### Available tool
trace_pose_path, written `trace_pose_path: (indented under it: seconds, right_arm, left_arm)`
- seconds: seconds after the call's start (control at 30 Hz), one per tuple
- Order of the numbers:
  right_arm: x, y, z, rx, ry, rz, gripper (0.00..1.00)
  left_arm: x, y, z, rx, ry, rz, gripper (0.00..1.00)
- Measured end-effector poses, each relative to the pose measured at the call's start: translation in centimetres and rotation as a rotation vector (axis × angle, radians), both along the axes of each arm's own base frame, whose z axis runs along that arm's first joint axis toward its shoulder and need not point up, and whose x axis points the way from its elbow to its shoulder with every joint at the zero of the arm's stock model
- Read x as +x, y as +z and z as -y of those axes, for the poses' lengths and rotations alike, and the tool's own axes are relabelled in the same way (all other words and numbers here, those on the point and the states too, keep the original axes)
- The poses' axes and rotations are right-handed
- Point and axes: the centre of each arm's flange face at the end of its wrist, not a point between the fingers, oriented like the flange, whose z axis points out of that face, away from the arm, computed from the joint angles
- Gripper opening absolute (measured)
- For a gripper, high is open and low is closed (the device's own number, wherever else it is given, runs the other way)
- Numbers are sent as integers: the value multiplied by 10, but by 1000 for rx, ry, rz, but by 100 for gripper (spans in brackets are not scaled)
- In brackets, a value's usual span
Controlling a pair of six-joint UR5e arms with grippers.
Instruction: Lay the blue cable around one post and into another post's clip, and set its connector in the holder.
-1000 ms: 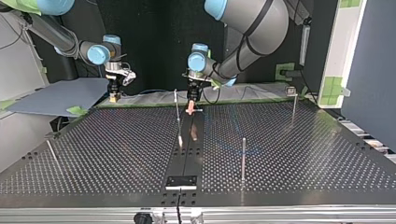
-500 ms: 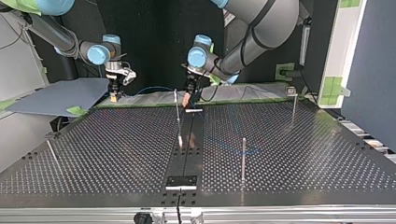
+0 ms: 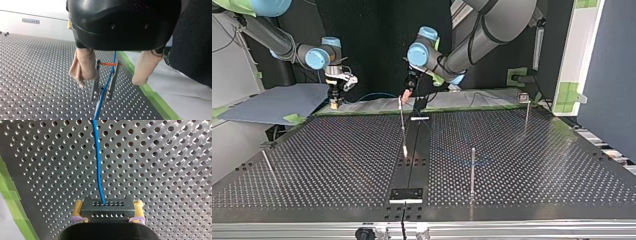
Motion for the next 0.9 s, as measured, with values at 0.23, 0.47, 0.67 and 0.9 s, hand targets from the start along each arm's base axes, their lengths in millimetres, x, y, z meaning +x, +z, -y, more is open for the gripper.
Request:
trace_pose_path:
  seconds: [0.23,0.47,0.67,0.9]
  right_arm:
    - [0,-1,0,2,3,0,0]
    - [0,-1,0,0,7,4,0]
    - [0,-1,0,-1,7,8,0]
    - [0,-1,0,1,7,8,0]
  left_arm:
    - [-7,16,4,10,-9,-15,100]
    - [-10,19,8,9,-17,-17,100]
    - [-12,19,9,7,-19,-18,100]
    - [-13,19,10,0,-21,-21,100]
